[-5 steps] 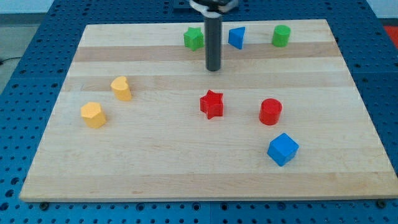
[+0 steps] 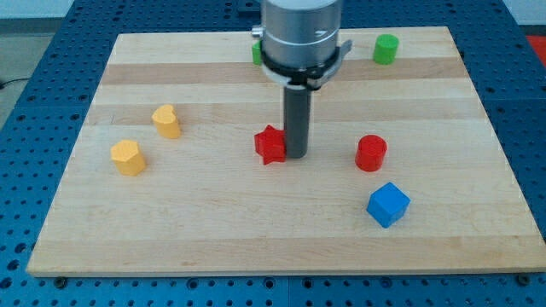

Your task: Push the red star towards the bottom side of green star

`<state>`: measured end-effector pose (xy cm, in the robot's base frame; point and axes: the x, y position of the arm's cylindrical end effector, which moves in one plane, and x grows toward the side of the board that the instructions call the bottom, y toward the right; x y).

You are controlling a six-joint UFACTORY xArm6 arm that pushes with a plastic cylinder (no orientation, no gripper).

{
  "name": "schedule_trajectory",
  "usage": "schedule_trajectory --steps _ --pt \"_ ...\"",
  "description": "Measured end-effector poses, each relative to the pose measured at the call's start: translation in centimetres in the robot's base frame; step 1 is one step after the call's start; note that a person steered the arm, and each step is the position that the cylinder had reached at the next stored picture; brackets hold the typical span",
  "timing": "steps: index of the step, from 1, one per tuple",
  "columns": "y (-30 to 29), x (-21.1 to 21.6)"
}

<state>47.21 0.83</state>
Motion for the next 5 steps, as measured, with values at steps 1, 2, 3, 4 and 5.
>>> schedule_trajectory --steps 1,2,3,4,5 --pt "-0.8 3.3" --pt "-3.2 3.0" --pt "-3.2 0.9" --pt "-3.3 -0.4" --pt "-2.7 -2.8"
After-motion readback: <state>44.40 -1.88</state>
